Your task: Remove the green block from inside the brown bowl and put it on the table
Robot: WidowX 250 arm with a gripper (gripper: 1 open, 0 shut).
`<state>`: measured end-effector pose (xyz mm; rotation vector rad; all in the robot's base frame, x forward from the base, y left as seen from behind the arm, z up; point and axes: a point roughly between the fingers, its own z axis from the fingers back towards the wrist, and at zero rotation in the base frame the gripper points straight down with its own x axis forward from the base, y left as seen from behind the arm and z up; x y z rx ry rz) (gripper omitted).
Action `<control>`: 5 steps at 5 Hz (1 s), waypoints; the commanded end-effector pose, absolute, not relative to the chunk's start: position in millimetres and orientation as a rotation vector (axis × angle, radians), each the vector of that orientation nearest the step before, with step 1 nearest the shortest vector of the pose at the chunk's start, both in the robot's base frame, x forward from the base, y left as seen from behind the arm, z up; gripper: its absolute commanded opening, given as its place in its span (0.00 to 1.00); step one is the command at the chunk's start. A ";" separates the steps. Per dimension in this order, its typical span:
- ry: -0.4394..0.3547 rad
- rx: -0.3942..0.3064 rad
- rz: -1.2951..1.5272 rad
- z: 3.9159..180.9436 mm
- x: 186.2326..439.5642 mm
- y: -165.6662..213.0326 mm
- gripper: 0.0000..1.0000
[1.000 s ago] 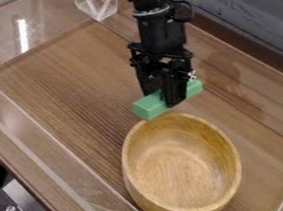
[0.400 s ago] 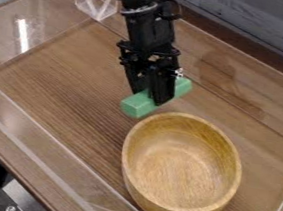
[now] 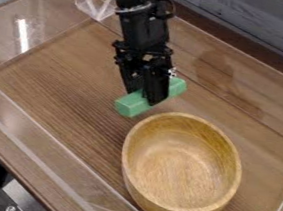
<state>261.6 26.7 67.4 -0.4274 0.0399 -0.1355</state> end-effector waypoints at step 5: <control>0.046 -0.441 -0.147 72.8 257.8 39.5 0.00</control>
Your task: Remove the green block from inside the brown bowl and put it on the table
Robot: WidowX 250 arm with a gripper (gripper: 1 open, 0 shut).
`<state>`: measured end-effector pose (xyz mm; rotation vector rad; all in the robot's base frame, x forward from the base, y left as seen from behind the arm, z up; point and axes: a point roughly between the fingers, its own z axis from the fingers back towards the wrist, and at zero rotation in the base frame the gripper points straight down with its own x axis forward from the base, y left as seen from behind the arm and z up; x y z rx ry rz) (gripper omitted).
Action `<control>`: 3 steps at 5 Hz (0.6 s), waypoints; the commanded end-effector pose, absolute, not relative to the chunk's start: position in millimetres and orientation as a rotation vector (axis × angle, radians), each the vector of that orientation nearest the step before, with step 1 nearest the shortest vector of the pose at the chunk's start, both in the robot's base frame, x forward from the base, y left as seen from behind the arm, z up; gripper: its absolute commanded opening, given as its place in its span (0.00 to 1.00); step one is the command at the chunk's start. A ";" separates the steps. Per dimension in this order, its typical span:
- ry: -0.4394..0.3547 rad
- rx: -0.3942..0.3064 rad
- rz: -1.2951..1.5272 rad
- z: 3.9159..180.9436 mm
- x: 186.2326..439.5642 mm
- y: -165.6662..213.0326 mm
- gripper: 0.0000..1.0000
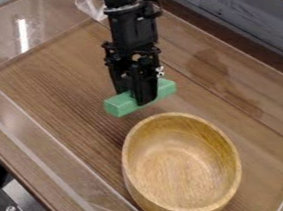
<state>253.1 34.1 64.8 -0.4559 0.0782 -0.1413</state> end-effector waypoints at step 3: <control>0.060 -0.460 -0.146 72.8 256.6 42.9 0.00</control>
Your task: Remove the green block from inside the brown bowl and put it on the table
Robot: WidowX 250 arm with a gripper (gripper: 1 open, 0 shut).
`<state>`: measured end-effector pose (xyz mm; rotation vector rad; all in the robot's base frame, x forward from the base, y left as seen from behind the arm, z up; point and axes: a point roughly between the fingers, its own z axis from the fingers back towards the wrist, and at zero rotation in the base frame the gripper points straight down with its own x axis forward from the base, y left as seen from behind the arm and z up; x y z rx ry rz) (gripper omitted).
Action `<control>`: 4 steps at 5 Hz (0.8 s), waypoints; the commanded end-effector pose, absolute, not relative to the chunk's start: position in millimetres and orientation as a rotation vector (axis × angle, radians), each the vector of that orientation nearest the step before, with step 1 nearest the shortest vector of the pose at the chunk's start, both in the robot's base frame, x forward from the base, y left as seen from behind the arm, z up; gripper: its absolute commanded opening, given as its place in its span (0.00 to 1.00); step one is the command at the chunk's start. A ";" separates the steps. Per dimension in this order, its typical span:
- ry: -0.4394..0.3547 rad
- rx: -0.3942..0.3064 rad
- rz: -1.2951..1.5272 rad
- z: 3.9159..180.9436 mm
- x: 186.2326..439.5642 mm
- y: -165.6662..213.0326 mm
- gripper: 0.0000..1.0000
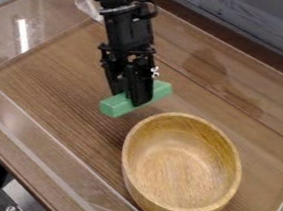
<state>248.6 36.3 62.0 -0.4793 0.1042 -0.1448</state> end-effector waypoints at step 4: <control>0.078 -0.495 -0.138 75.3 255.2 45.0 0.00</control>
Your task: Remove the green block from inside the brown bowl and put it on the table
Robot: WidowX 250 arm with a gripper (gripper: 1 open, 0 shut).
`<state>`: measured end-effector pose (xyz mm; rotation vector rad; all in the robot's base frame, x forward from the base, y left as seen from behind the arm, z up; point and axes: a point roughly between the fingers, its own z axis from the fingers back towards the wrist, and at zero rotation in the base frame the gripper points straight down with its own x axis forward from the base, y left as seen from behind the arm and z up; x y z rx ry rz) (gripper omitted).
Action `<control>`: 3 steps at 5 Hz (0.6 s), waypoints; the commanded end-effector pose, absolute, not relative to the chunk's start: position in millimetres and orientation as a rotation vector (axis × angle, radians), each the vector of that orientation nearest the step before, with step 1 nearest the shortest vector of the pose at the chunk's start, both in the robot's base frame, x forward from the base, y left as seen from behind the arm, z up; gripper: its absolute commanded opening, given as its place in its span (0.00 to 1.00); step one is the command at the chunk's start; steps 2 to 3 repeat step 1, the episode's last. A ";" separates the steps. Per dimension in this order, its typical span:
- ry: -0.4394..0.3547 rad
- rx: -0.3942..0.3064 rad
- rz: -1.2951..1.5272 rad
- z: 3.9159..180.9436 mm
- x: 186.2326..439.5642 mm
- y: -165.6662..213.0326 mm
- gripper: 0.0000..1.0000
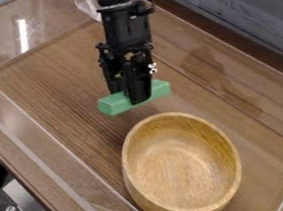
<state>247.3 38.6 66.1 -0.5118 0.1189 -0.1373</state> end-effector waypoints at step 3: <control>0.082 -0.503 -0.137 75.8 254.6 45.2 0.00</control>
